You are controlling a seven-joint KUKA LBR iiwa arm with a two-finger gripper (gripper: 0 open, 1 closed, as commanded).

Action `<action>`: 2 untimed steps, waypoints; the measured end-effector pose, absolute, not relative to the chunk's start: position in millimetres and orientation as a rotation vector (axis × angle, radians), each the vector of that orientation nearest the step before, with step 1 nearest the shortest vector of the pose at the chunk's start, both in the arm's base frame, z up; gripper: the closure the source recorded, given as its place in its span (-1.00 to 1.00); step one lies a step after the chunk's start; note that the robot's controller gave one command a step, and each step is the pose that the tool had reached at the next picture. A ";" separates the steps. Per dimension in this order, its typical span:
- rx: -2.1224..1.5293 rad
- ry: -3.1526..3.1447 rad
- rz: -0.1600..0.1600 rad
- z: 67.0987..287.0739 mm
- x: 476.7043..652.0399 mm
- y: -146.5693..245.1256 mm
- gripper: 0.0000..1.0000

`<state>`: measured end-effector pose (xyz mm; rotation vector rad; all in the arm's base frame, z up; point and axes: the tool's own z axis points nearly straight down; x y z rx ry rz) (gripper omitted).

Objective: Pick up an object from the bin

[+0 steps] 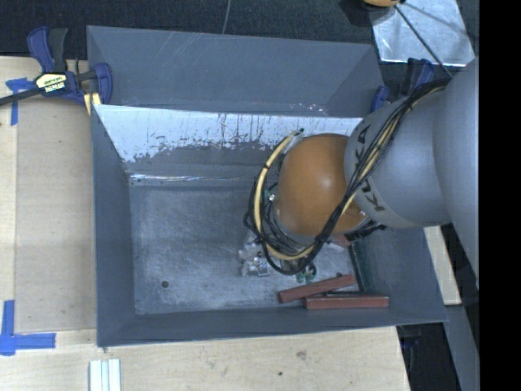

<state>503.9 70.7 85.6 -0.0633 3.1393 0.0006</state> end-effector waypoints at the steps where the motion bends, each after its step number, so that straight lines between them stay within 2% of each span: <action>1: -0.034 3.141 0.001 113.4 503.1 74.2 1.00; 2: 0.012 3.138 0.001 122.1 504.0 83.4 1.00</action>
Offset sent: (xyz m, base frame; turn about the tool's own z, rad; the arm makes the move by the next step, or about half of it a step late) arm -0.0017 0.0170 0.0298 0.0601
